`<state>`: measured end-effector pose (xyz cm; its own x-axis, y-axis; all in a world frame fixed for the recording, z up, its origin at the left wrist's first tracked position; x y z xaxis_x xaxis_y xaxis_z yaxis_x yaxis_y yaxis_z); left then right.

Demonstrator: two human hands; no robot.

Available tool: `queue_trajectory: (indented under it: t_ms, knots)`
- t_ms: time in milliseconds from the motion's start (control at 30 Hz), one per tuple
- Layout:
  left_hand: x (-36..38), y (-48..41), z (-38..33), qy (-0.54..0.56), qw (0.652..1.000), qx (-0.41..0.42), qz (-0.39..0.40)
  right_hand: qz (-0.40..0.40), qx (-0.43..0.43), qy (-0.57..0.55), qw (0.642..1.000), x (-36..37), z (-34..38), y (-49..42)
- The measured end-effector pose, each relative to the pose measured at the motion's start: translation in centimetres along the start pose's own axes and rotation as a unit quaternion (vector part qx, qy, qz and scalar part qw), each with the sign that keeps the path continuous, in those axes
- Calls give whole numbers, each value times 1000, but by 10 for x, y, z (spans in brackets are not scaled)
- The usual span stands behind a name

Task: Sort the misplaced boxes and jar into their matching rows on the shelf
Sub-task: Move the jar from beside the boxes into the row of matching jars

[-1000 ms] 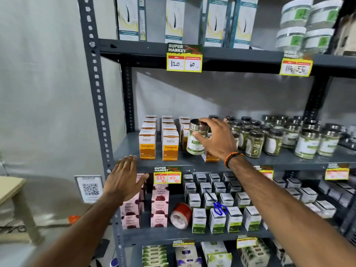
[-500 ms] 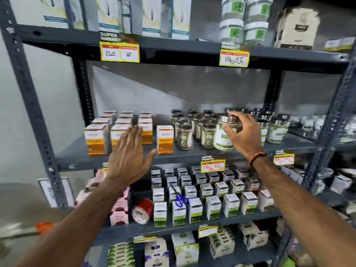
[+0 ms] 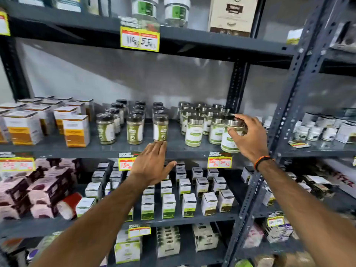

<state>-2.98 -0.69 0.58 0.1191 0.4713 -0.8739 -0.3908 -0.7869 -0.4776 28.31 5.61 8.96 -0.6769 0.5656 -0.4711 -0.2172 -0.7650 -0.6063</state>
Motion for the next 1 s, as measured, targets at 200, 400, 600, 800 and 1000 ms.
queue_trajectory:
  t_ms: [200,400,600,800,1000]
  knots:
    - [25,-30,-5,-1,999,3,50,-14,28,-23,999,-5,-41,-27]
    - [39,-38,0,-45,999,15,19,-6,63,6,998,9,-62,-46]
    - [53,-34,2,-64,998,12,0,0,89,8,996,26,-78,-53]
    - [59,-37,-3,-77,997,-1,2,40,108,-19,993,33,-83,-51]
    - [59,-43,-10,-95,995,-12,0,91,188,-15,978,37,-102,-43]
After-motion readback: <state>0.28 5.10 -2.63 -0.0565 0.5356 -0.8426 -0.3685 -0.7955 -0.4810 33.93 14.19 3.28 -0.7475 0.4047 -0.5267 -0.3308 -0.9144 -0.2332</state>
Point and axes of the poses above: each hand's wrist, its own y-axis away from the middle knuckle, its own x-axis out of the palm, z = x × y, the point moved 2 cm from there along -y, towards the middle knuckle, and after that the axes turned 15 degrees about x, right-handed, at the moved point
